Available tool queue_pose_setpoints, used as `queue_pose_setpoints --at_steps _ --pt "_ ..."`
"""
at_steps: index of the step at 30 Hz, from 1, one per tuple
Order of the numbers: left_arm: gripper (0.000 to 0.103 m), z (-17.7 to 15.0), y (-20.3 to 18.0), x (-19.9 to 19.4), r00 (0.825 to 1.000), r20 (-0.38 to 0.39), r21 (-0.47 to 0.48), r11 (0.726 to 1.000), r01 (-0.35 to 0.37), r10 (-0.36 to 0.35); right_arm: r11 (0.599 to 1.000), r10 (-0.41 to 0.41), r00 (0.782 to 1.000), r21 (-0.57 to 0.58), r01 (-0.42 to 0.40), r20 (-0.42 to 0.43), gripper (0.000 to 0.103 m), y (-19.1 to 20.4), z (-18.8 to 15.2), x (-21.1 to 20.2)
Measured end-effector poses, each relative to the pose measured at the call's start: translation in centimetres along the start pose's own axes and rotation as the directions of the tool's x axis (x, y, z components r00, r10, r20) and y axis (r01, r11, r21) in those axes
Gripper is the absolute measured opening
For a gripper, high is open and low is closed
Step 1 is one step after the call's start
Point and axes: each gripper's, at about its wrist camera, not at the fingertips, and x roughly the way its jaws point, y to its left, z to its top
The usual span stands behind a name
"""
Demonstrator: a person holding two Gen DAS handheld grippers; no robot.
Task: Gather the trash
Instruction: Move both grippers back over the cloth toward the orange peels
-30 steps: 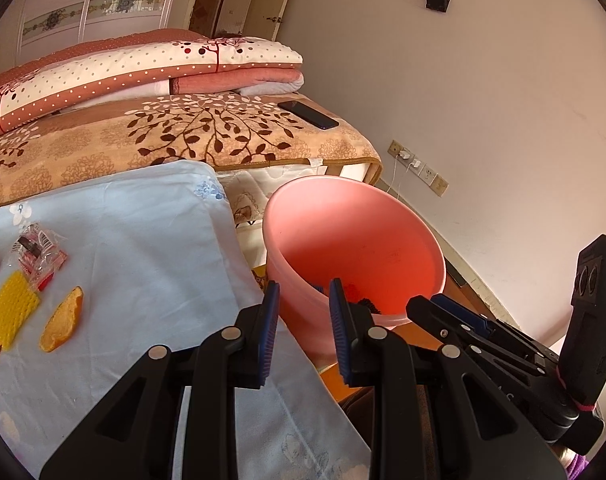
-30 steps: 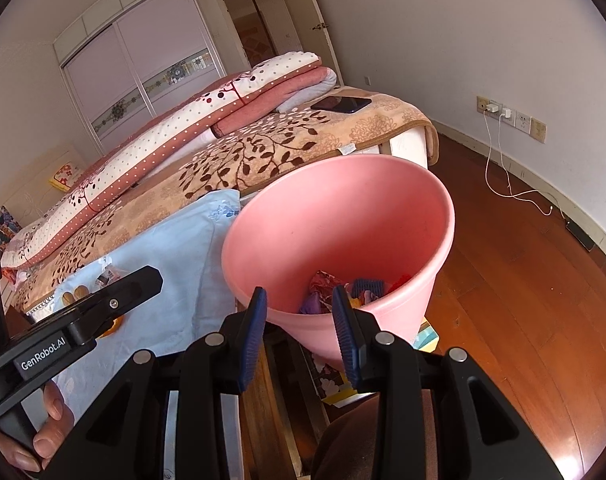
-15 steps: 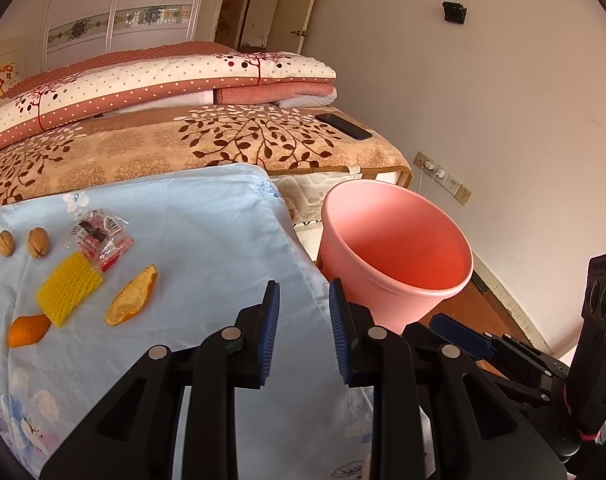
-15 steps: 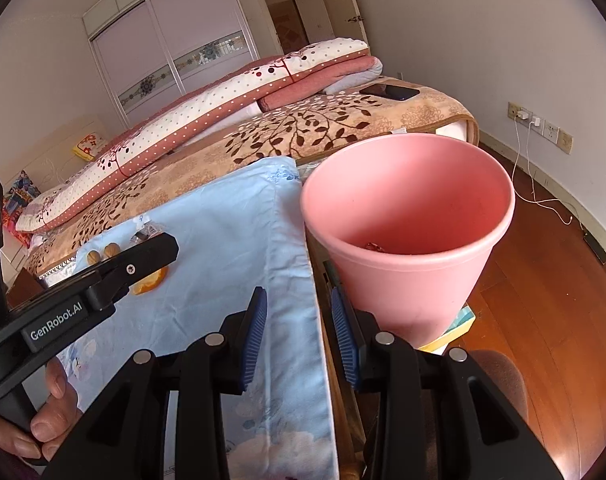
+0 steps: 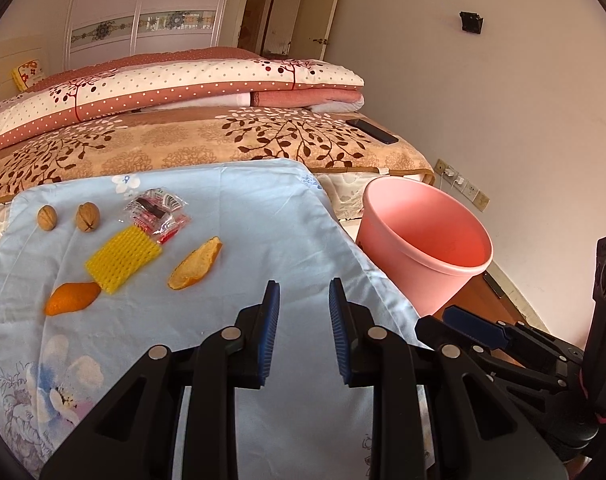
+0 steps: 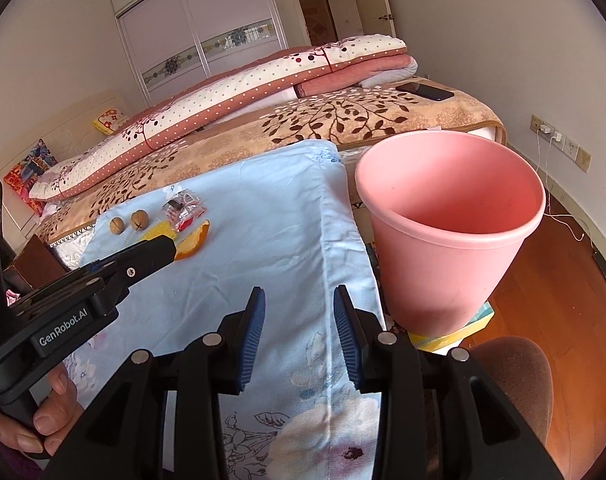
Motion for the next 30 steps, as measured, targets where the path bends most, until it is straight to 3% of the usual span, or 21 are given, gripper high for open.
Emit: queue_pose_setpoints --at_steps 2,7,18,30 --pt "0.025 -0.4 0.4 -0.3 1.000 0.003 -0.006 1.000 -0.011 0.011 1.000 0.009 1.000 -0.007 -0.009 -0.002 0.045 0.4 -0.1 0.0" --pt "0.025 -1.3 1.6 -1.0 0.999 0.015 -0.011 0.999 -0.046 0.047 0.998 0.033 0.999 -0.044 -0.034 -0.027 0.045 1.9 -0.3 0.6" --pt "0.025 -1.9 5.0 -0.5 0.993 -0.035 -0.121 0.986 -0.114 0.110 0.994 0.055 0.993 -0.092 -0.065 -0.108 0.045 4.0 -1.0 2.4" --pt "0.025 -2.3 4.7 -0.3 0.991 -0.055 -0.106 0.986 -0.125 0.120 0.991 0.051 0.991 -0.117 -0.066 -0.122 0.048 4.6 -1.3 2.5"
